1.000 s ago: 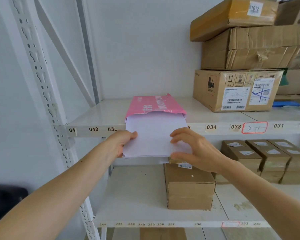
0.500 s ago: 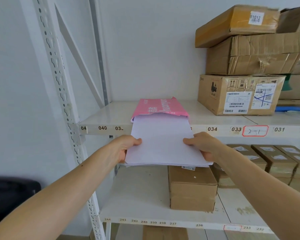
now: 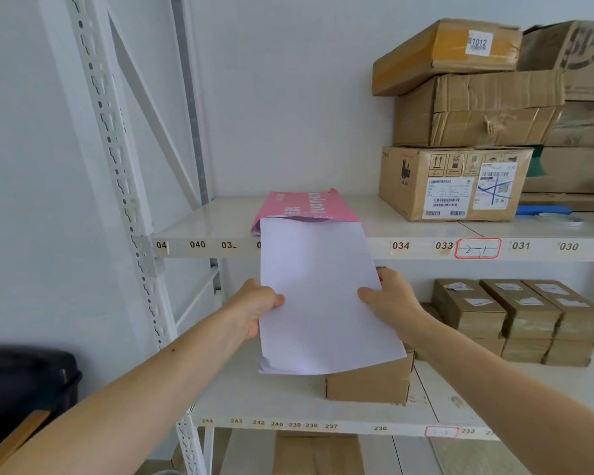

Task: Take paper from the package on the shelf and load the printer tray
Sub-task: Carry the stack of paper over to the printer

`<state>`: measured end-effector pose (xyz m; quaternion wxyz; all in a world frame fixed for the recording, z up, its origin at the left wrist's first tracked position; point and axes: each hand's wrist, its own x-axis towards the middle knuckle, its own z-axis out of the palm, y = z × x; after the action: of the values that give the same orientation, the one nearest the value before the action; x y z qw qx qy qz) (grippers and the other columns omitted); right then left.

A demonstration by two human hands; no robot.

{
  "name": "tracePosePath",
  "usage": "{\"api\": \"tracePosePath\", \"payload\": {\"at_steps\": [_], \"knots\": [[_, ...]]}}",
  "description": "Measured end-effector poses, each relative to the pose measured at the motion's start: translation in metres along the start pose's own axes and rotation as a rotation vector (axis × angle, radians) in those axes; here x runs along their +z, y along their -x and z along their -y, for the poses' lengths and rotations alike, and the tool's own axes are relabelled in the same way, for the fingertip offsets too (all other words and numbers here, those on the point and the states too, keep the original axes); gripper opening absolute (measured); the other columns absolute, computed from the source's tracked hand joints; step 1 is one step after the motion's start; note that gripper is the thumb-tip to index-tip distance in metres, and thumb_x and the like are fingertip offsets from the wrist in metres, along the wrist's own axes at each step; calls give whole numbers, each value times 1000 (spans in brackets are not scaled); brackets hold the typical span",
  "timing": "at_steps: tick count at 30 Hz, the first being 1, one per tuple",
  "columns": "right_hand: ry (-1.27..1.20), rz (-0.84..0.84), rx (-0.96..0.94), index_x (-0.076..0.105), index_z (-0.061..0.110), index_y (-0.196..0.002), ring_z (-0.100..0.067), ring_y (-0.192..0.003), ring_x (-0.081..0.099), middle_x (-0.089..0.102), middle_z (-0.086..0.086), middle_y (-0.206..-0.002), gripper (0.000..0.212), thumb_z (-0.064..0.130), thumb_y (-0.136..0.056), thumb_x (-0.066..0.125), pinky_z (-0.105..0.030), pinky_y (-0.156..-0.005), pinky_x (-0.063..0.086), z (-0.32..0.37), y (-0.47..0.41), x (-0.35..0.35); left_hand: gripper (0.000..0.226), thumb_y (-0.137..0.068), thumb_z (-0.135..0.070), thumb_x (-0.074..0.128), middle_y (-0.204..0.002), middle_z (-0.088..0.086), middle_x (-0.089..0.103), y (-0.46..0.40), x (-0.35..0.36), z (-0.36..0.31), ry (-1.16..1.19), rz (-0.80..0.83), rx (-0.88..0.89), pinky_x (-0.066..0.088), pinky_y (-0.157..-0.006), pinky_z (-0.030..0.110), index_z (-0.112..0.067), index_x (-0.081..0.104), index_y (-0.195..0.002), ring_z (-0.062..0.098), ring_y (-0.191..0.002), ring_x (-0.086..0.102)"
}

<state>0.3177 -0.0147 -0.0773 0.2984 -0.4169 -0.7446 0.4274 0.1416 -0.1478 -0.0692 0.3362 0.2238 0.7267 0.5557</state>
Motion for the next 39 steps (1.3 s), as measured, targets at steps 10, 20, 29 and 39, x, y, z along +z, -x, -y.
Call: {"api": "tracePosePath", "payload": {"at_steps": [10,20,29,39], "knots": [[189,-107,-78,46,11,-111,-28,-83,63,62,-7,-98,16,13,-95,49,-47,-73,58,-21,34,6,24,-91,7,41,-101,14,57,24,35,41,81,-146,72,53,-90,47,-16,45,-83,37,-101,61],[250,-287,-190,45,12,-104,-35,-74,61,65,-9,-84,10,17,-95,47,-50,-66,55,-28,47,-18,17,-93,-2,43,-98,6,55,24,69,36,39,-178,167,45,-64,30,-11,44,-107,23,-83,55],[258,-456,-175,43,17,-104,-24,-69,59,59,7,-77,7,19,-97,46,-40,-59,50,-45,48,-58,16,-95,-3,41,-102,8,58,20,115,13,5,-51,274,50,-80,37,-10,46,-109,29,-91,58],[244,-612,-114,44,15,-100,-21,-71,55,56,12,-78,5,19,-97,45,-37,-59,45,-66,46,-101,22,-97,-5,40,-118,9,60,2,170,-3,-24,160,360,49,-94,47,-16,47,-114,30,-106,58]]}}
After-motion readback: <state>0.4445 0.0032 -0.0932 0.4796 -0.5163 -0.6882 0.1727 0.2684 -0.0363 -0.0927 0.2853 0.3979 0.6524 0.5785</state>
